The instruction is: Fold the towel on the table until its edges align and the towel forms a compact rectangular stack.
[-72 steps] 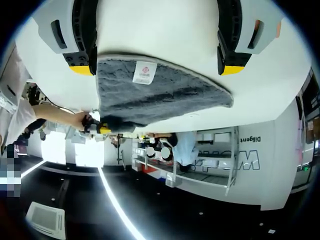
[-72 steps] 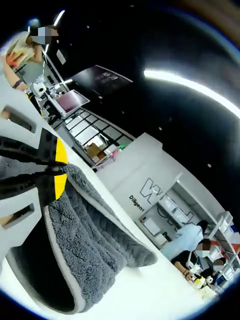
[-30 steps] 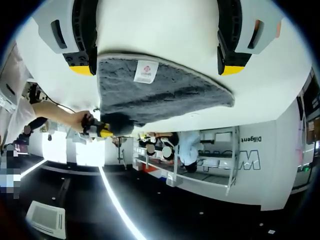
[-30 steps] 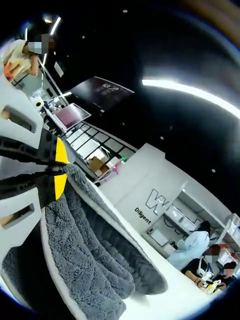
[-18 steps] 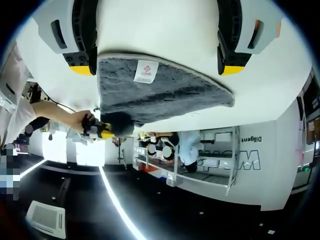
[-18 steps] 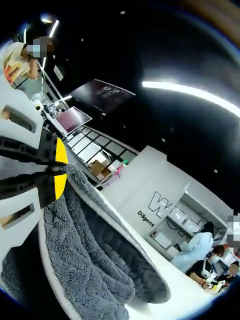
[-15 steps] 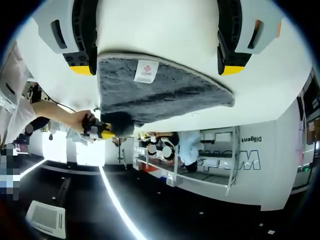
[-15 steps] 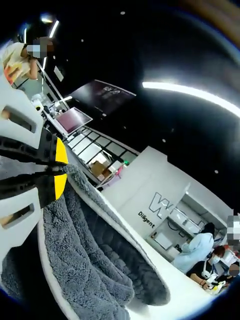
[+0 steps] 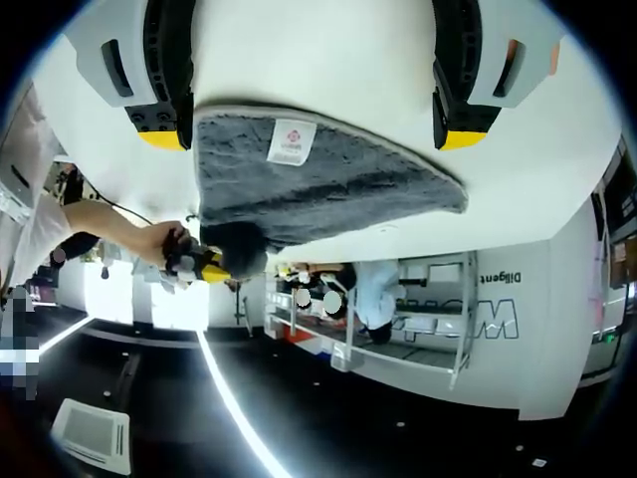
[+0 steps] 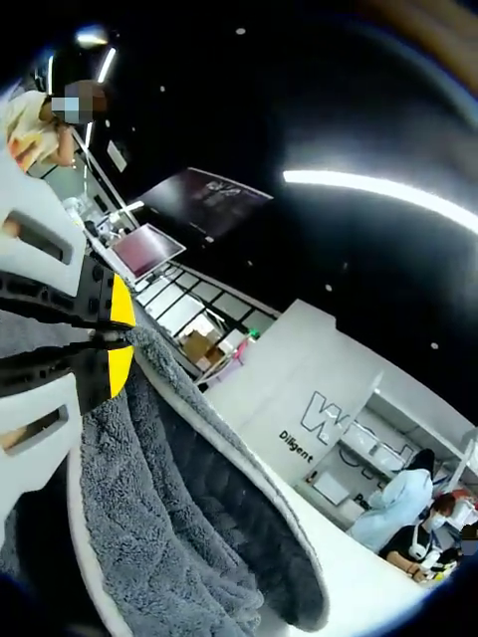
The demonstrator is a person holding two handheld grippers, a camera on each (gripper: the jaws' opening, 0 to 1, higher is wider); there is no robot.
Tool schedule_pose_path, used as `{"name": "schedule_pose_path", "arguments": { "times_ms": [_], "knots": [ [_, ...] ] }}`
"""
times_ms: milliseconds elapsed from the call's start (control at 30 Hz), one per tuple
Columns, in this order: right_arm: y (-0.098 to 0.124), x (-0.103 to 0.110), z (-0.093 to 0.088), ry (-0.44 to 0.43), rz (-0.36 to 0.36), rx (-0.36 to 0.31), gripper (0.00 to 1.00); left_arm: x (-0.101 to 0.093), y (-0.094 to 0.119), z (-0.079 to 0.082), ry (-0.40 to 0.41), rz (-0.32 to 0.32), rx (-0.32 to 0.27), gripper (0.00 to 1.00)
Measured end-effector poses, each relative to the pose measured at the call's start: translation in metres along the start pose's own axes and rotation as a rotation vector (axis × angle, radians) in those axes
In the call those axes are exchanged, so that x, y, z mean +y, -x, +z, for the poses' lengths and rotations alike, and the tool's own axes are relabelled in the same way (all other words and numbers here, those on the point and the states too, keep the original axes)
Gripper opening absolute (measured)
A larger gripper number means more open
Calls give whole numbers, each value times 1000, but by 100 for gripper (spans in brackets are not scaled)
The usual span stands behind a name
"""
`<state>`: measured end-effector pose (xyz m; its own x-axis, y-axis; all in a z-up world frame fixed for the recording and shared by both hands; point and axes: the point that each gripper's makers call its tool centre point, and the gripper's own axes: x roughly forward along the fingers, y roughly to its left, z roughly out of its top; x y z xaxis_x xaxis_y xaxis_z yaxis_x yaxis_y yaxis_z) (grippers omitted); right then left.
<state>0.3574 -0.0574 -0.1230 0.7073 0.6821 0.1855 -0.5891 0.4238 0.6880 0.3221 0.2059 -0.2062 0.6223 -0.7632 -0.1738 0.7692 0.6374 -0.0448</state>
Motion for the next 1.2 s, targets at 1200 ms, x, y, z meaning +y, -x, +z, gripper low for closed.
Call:
{"name": "schedule_pose_path", "arguments": {
  "times_ms": [1200],
  "knots": [
    [-35,84,4,14,171,7,1,2,3,0,1,1,-1,99]
  ]
}}
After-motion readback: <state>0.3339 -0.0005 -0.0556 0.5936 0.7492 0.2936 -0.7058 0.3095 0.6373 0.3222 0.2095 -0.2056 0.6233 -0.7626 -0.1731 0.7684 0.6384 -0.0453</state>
